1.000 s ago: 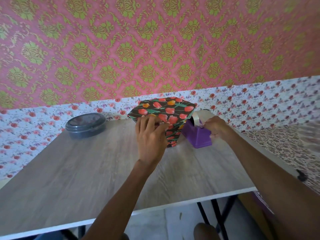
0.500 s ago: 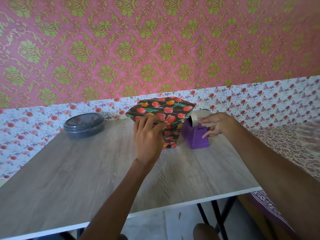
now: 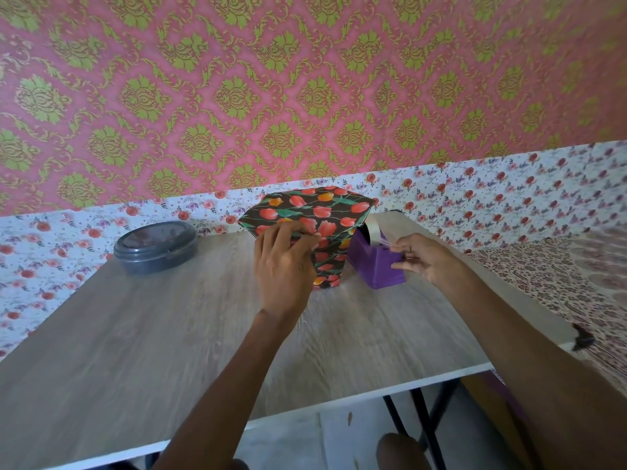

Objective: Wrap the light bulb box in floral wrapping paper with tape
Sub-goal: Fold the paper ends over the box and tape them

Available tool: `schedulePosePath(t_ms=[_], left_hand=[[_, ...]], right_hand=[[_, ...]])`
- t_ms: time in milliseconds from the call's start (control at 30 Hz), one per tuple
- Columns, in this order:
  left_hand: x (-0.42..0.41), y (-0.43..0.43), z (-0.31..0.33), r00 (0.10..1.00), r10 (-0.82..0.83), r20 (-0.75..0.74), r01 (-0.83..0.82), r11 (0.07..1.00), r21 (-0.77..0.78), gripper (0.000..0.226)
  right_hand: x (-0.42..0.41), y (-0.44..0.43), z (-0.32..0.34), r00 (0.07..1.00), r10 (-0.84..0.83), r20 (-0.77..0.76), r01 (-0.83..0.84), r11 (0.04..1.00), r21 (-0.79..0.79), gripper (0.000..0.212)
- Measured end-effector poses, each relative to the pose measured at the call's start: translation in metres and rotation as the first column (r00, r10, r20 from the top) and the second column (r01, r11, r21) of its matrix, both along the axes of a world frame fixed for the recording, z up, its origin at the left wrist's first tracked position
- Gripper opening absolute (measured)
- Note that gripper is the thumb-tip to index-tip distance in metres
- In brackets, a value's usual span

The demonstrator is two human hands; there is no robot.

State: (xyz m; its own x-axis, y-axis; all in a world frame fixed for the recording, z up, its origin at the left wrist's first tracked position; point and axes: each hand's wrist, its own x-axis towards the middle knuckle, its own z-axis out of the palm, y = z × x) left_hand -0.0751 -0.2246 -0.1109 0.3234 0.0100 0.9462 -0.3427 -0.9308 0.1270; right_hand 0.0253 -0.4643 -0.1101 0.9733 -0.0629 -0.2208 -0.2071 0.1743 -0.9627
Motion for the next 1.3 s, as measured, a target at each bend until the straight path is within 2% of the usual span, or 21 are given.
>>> schedulePosePath(t_ms=[167,333,467,600,667,733,833,900,933,1000,1033,1100,1167,1300], left_hand=[[-0.002,-0.001,0.001,1.0,-0.007,0.001,0.007,1.0,-0.001,0.017],[0.002,0.0,0.001,1.0,0.011,-0.01,-0.011,1.0,-0.003,0.023],[0.004,0.001,0.001,1.0,-0.006,0.028,0.006,1.0,0.019,0.024],[0.006,0.002,0.0,0.997,0.034,0.063,-0.035,0.999,0.024,0.02],[0.007,0.001,-0.002,0.997,0.019,0.069,-0.02,1.0,0.014,0.017],[0.008,0.0,-0.002,0.999,-0.015,0.046,0.016,1.0,-0.006,0.017],[0.006,-0.001,-0.001,0.999,-0.033,-0.006,0.032,0.998,-0.054,0.022],[0.002,-0.002,0.003,0.995,-0.068,-0.07,0.057,0.987,-0.151,0.037],[-0.001,-0.002,0.006,0.99,-0.097,-0.101,0.074,0.975,-0.212,0.046],[-0.003,-0.001,0.01,0.979,-0.141,-0.15,0.092,0.952,-0.292,0.061],[-0.004,-0.001,0.011,0.975,-0.152,-0.161,0.097,0.947,-0.307,0.067],[-0.005,0.001,0.013,0.968,-0.173,-0.179,0.111,0.943,-0.313,0.076],[-0.007,0.003,0.015,0.955,-0.191,-0.225,0.111,0.939,-0.326,0.082],[-0.008,0.005,0.016,0.934,-0.197,-0.299,0.096,0.943,-0.32,0.084]], right_hand=[[-0.006,-0.002,-0.005,0.997,0.035,0.067,-0.032,0.998,-0.054,0.014],[-0.001,-0.003,-0.013,0.992,-0.013,0.123,0.04,0.976,-0.213,0.006],[0.004,-0.004,-0.006,0.987,0.001,0.159,0.052,0.943,-0.328,0.014],[0.005,-0.009,-0.017,0.983,-0.019,0.181,0.079,0.941,-0.328,0.027],[0.005,-0.012,-0.023,0.988,-0.042,0.147,0.089,0.942,-0.324,0.019],[0.005,-0.015,-0.026,0.992,-0.055,0.117,0.101,0.894,-0.436,0.009],[0.0,-0.011,-0.025,0.948,-0.071,0.31,0.258,0.743,-0.618,0.013],[-0.017,0.0,-0.014,0.892,-0.042,0.451,0.334,0.732,-0.593,0.018],[-0.03,0.008,-0.005,0.87,-0.009,0.493,0.314,0.78,-0.541,0.018],[-0.057,0.028,0.018,0.83,0.077,0.553,0.165,0.913,-0.373,0.01],[-0.072,0.038,0.029,0.8,0.12,0.588,0.082,0.949,-0.305,0.006],[-0.093,0.059,0.044,0.74,0.17,0.651,-0.003,0.968,-0.249,0.004],[-0.102,0.078,0.049,0.695,0.181,0.696,-0.021,0.972,-0.232,0.005],[-0.104,0.104,0.048,0.656,0.127,0.744,0.07,0.971,-0.228,0.013]])
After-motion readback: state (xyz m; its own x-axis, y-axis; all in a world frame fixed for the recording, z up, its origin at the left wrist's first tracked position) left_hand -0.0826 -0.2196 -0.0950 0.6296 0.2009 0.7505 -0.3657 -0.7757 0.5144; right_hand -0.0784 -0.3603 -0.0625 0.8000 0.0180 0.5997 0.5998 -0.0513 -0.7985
